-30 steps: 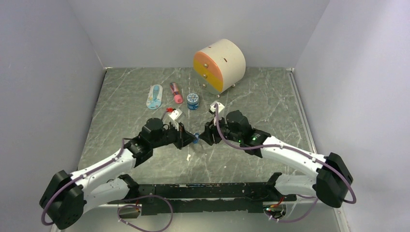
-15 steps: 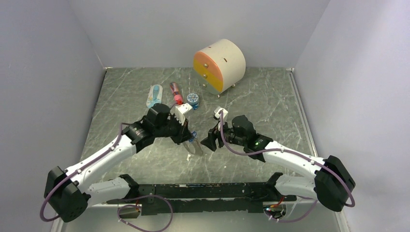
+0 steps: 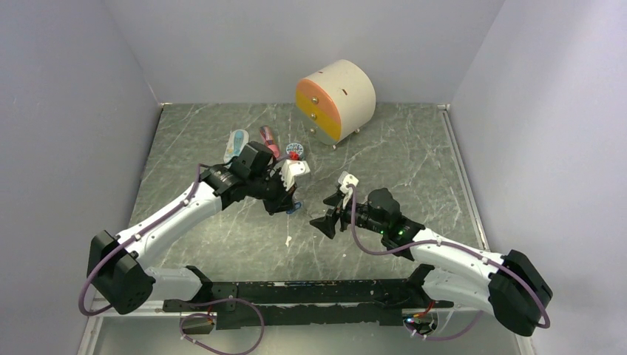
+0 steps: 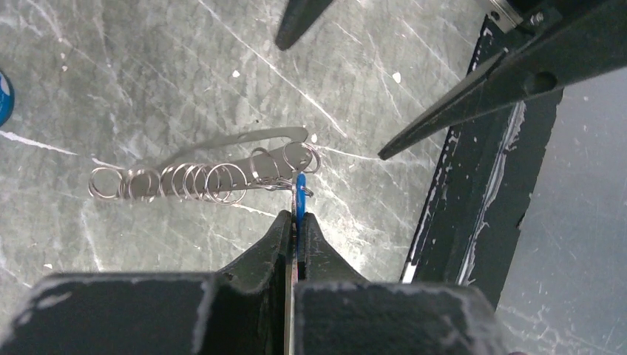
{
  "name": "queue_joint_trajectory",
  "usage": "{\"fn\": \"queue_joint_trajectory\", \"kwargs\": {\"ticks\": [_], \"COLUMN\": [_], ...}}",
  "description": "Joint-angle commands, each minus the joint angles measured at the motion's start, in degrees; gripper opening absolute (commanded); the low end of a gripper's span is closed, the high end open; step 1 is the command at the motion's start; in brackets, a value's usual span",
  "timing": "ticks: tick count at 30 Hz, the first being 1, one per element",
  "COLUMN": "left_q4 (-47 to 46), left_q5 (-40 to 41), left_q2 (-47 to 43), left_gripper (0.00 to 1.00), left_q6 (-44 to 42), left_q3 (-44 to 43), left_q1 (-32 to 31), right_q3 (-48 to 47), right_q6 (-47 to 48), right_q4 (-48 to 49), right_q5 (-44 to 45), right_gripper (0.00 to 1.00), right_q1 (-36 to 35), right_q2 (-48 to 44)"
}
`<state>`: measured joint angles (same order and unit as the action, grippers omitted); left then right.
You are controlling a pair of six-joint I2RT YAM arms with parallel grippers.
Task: Remove the keys from the keyring
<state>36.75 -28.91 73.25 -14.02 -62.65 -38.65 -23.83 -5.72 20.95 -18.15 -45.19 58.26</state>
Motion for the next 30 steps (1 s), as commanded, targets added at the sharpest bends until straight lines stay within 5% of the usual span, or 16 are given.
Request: {"fn": "queue_joint_trajectory", "kwargs": {"ticks": [1, 18, 30], "left_q4": [1.1, -4.7, -4.0], "left_q5": [-4.9, -5.1, -4.9], "left_q2": [-0.4, 0.6, 1.0], "left_gripper": [0.03, 0.03, 0.03], "left_q6": [-5.7, -4.9, -5.2], "left_q3": [-1.8, 3.0, 2.8], "left_q1": [0.2, 0.2, 0.2], "right_q3": [0.4, 0.7, 0.4], "right_q6": [4.5, 5.8, 4.2], "right_q4": [8.5, 12.8, 18.4], "right_q5": [-1.7, -1.1, -9.3], "right_gripper": [0.83, 0.72, 0.68], "right_q1": [0.2, 1.0, 2.0], "right_q2": [0.0, 10.7, 12.4]}}
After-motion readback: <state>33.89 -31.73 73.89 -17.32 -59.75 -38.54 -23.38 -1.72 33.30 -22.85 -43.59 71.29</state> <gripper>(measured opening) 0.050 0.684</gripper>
